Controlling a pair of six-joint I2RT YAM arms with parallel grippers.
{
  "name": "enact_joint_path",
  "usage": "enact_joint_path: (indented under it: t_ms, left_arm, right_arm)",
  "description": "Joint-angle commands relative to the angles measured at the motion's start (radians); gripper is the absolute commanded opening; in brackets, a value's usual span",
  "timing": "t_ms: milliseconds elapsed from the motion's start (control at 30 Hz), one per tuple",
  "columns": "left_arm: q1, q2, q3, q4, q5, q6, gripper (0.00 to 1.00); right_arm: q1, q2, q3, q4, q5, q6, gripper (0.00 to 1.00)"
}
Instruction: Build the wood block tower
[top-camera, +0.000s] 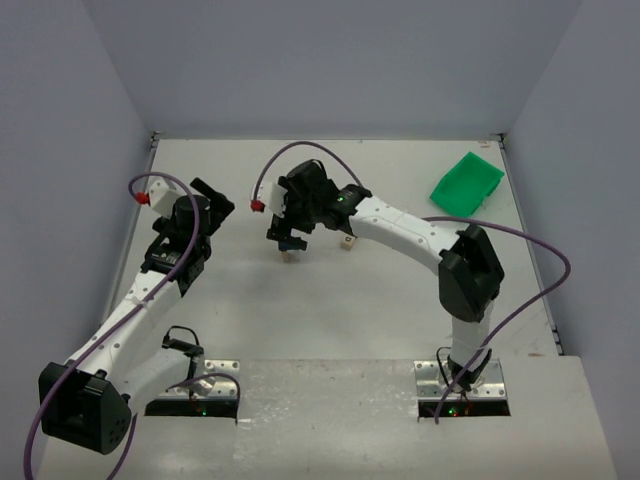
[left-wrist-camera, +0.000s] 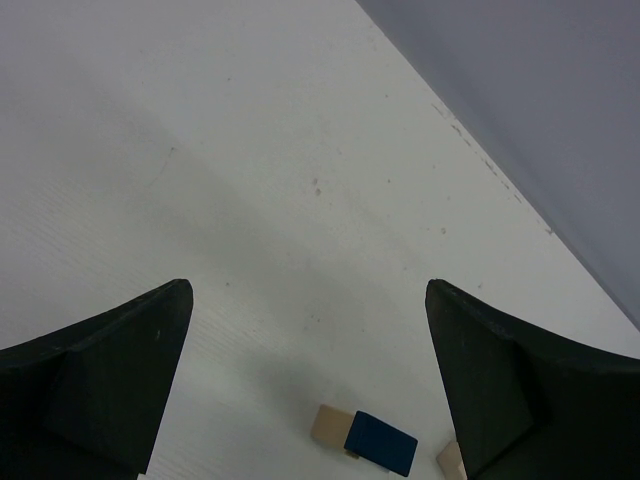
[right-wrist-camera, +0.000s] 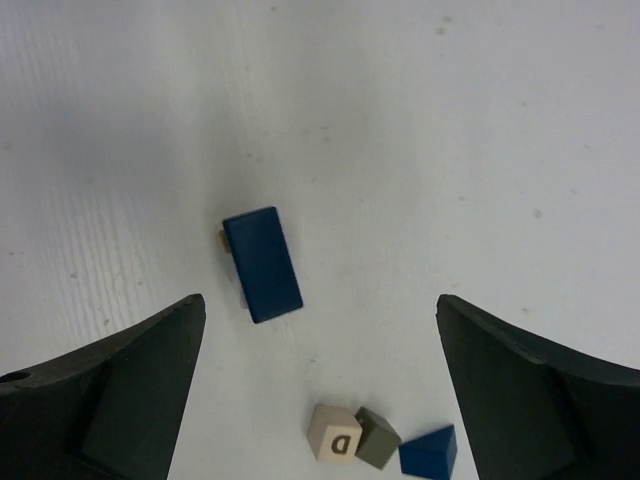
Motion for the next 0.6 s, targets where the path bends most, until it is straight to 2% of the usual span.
enact_joint_path:
  t_ms: [0,200,233,300,467,567]
  left_arm:
    - [0.005,-0.002,0.002,0.049,0.021,0.021,1.0]
    - [0.005,0.0,0.002,0.049,0.03,0.021,1.0]
    - [0.005,0.0,0.002,0.049,0.03,0.021,1.0]
    - [0.005,0.0,0.002,0.053,0.032,0.021,1.0]
    - [0.005,0.004,-0.001,0.061,0.044,0.025,1.0]
    - [0.005,0.007,-0.001,0.064,0.052,0.029,1.0]
  right_arm:
    - [-0.022,-0.115,-0.081,0.093,0.1,0.228,0.99]
    - [-0.026,-0.21,-0.333,0.221,0.168,0.377,0.99]
    - [-0.028,-0.211,-0.334,0.244,0.171,0.395,0.99]
    - [-0.028,-0.264,-0.475,0.309,0.168,0.426,0.99]
    - [-0.036,-0.341,-0.615,0.397,0.234,0.498,0.99]
    - [-0.084,-0.35,-0.66,0.401,0.258,0.541,0.99]
